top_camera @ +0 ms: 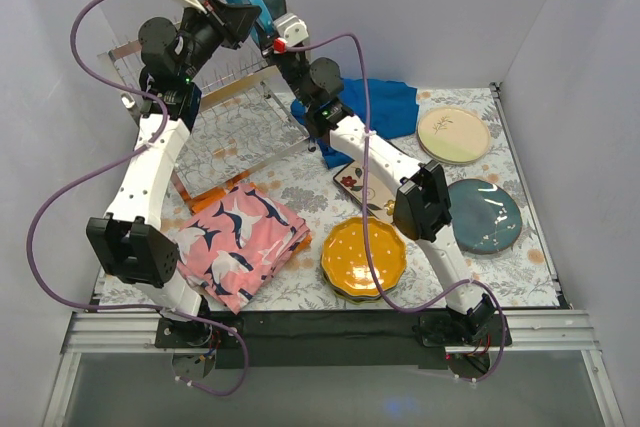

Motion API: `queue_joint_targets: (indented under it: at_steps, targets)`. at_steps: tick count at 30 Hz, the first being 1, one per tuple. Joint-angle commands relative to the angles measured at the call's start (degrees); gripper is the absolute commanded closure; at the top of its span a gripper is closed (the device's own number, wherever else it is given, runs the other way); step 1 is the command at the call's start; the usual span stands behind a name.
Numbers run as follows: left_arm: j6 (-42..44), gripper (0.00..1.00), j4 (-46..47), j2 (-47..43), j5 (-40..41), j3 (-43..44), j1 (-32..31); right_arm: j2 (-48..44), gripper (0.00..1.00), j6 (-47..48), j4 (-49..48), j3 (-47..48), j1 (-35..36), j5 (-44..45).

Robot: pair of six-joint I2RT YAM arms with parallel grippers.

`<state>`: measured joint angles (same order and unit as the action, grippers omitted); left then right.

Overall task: Unload the plates from the dish rack
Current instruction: Unload the plate from the dish rack.

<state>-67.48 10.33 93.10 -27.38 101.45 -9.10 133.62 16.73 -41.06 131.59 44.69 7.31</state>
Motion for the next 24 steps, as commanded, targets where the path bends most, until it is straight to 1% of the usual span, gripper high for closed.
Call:
queue_joint_targets:
  at_steps: [1,7,8,9,13,14,18,21,24]
  targets:
    - [0.33,1.00,7.51,-6.09,-3.65,0.33,-1.53,1.29,0.99,1.81,-4.73,2.53,-0.74,-0.46]
    - [1.56,1.00,9.36,-8.90,-3.04,-4.06,-1.44,2.26,0.99,1.99,-9.91,3.59,-0.74,0.42]
    - [1.83,1.00,8.93,-9.16,-2.51,-4.41,-1.44,2.08,0.99,1.55,-10.61,3.41,-0.74,0.68]
    - [2.18,0.97,8.66,-9.51,-2.25,-4.59,-1.53,1.56,0.99,0.33,-12.01,3.06,-0.74,0.86]
    - [2.97,0.97,8.13,-10.31,-2.07,-5.21,-1.44,1.03,0.99,-3.28,-14.13,3.93,-0.74,2.09]
    - [3.49,1.00,7.78,-10.22,-1.81,-5.03,-1.53,1.03,0.99,-3.72,-14.40,4.37,-0.74,1.75]
    - [4.73,1.00,7.08,-10.22,-1.28,-4.07,-1.53,1.02,0.99,-3.81,-16.24,4.38,-0.74,-0.19]
    - [4.73,1.00,6.55,-9.78,-1.89,-2.84,-1.44,0.68,0.99,-3.81,-17.29,4.20,-0.74,0.86]
    - [4.47,1.00,6.20,-9.25,-2.68,-1.35,-1.53,0.06,0.99,-5.91,-17.83,4.29,-0.83,1.30]
